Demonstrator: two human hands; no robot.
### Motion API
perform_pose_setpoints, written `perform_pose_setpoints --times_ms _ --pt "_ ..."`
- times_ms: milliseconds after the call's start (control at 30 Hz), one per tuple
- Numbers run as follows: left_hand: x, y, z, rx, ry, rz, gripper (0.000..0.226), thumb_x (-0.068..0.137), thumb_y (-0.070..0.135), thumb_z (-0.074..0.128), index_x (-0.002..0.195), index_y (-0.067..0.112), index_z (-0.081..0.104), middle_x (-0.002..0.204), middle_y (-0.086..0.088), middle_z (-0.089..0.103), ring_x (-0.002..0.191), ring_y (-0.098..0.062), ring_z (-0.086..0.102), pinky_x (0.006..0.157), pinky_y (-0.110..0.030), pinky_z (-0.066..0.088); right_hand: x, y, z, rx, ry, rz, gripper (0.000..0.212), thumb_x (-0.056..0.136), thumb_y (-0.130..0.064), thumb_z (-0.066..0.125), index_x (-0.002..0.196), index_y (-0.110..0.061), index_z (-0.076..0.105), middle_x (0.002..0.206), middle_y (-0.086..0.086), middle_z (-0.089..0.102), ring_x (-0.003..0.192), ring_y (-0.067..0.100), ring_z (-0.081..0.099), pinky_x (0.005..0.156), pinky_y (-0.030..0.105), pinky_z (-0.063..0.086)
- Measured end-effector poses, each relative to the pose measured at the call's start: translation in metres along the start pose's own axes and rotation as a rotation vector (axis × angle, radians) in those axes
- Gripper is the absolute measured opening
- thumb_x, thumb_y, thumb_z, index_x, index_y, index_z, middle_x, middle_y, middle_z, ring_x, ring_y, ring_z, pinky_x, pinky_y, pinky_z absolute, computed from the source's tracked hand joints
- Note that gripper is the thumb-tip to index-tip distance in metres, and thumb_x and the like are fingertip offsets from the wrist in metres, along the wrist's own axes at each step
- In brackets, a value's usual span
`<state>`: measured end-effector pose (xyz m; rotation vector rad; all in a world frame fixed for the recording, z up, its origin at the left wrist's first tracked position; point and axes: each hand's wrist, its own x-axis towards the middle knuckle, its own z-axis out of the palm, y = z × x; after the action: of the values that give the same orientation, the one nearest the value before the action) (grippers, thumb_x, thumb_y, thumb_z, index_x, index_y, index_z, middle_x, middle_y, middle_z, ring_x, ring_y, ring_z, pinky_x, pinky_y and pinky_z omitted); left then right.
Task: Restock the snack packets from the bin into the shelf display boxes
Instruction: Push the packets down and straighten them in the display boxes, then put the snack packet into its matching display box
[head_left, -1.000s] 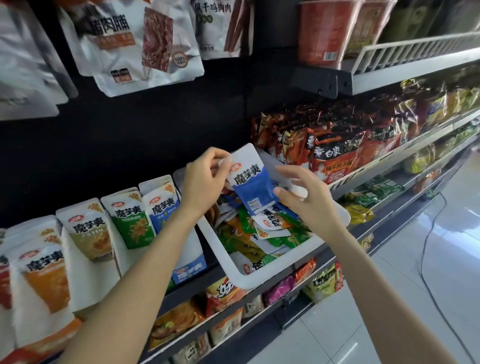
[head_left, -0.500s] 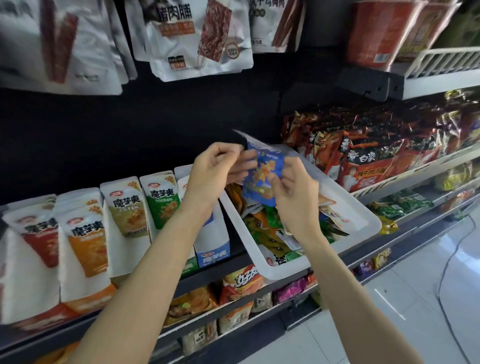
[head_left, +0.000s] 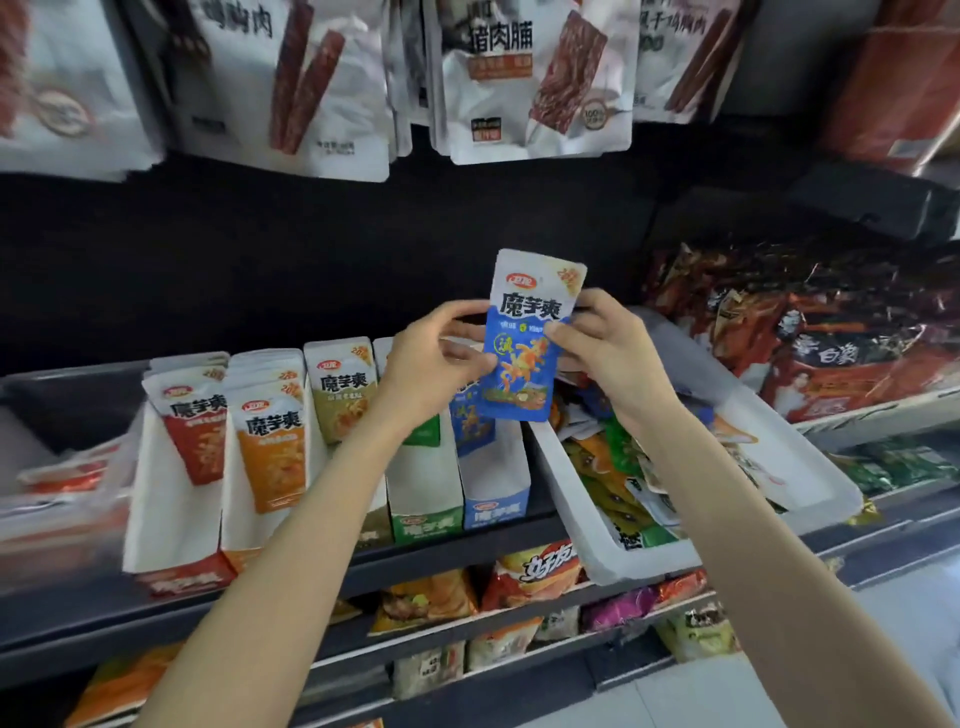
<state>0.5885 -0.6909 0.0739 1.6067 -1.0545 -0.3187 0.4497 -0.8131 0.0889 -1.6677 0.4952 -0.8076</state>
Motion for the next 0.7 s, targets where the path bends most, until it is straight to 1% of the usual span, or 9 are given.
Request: perform_pose_setpoints --times_ms 67,100,200,333,400,467,533,600,700 --pt "0.001 -0.015 0.003 0.062 -0.028 -0.013 0.039 0.080 0.003 0.071 0.109 0.026 0.062 0.088 0.014 0.064 0.072 0.003 0.060 0.068 -0.014 0.048 0.016 -0.001 -0.001 -0.168 0.061 -0.110 0.017 0.088 -0.009 0.063 0.087 -0.026 0.060 0.089 0.002 0.072 0.086 0.020 0.070 0.077 0.044 0.057" --pt "0.001 -0.022 0.006 0.090 -0.018 -0.017 0.034 0.080 0.003 0.071 0.106 0.025 0.064 0.087 0.015 0.064 0.073 0.001 0.059 0.068 -0.013 0.047 0.022 -0.001 -0.002 -0.241 0.065 -0.151 0.018 0.087 -0.010 0.064 0.084 -0.028 0.060 0.088 0.002 0.072 0.086 0.020 0.070 0.079 0.046 0.056" --pt "0.001 -0.038 0.011 0.120 0.044 -0.031 0.027 0.080 0.005 0.071 0.093 0.028 0.063 0.084 0.016 0.064 0.071 0.001 0.058 0.068 -0.017 0.050 0.037 0.003 0.000 -0.379 0.028 -0.185 0.019 0.086 -0.011 0.065 0.080 -0.028 0.060 0.081 0.004 0.071 0.083 0.019 0.069 0.082 0.043 0.055" --pt "0.002 -0.051 0.007 0.177 0.090 -0.047 0.025 0.079 0.009 0.073 0.091 0.029 0.064 0.085 0.015 0.065 0.074 0.003 0.061 0.066 -0.017 0.051 0.050 0.011 0.007 -0.460 -0.050 -0.199 0.017 0.087 -0.013 0.064 0.080 -0.028 0.060 0.073 -0.008 0.068 0.082 0.015 0.068 0.079 0.037 0.054" --pt "0.002 -0.058 0.004 0.235 0.100 -0.050 0.023 0.078 0.011 0.075 0.092 0.027 0.065 0.084 0.016 0.064 0.075 0.002 0.062 0.068 -0.021 0.053 0.056 0.015 0.012 -0.519 -0.087 -0.231 0.012 0.086 -0.013 0.064 0.083 -0.024 0.061 0.076 -0.009 0.067 0.082 0.013 0.066 0.079 0.034 0.053" --pt "0.002 -0.065 0.003 0.312 0.099 -0.036 0.021 0.077 0.012 0.076 0.094 0.021 0.067 0.083 0.013 0.065 0.075 -0.001 0.063 0.072 -0.027 0.055 0.061 0.020 0.016 -0.608 -0.121 -0.256 0.008 0.086 -0.014 0.065 0.085 -0.021 0.063 0.080 -0.007 0.067 0.081 0.009 0.064 0.079 0.032 0.053" --pt "0.001 -0.071 0.004 0.473 0.106 0.015 0.021 0.076 0.018 0.077 0.094 0.019 0.068 0.085 0.009 0.068 0.078 -0.007 0.063 0.072 -0.031 0.054 0.065 0.025 0.020 -0.701 -0.138 -0.266 0.006 0.084 -0.015 0.067 0.084 -0.021 0.066 0.081 -0.009 0.066 0.079 0.007 0.063 0.079 0.033 0.053" --pt "0.001 -0.074 0.006 0.612 0.141 0.073 0.026 0.077 0.025 0.077 0.100 0.019 0.067 0.092 0.006 0.068 0.086 -0.015 0.060 0.070 -0.031 0.049 0.069 0.031 0.021 -0.776 -0.159 -0.269 0.003 0.083 -0.018 0.069 0.084 -0.021 0.069 0.083 -0.010 0.065 0.078 0.006 0.061 0.078 0.032 0.053" --pt "0.005 -0.076 0.006 0.590 0.193 0.105 0.034 0.079 0.026 0.075 0.110 0.017 0.065 0.095 0.003 0.066 0.087 -0.018 0.057 0.073 -0.033 0.049 0.072 0.040 0.027 -0.906 -0.185 -0.281 0.007 0.082 -0.022 0.071 0.088 -0.019 0.071 0.097 -0.004 0.059 0.082 0.009 0.055 0.071 0.027 0.046"
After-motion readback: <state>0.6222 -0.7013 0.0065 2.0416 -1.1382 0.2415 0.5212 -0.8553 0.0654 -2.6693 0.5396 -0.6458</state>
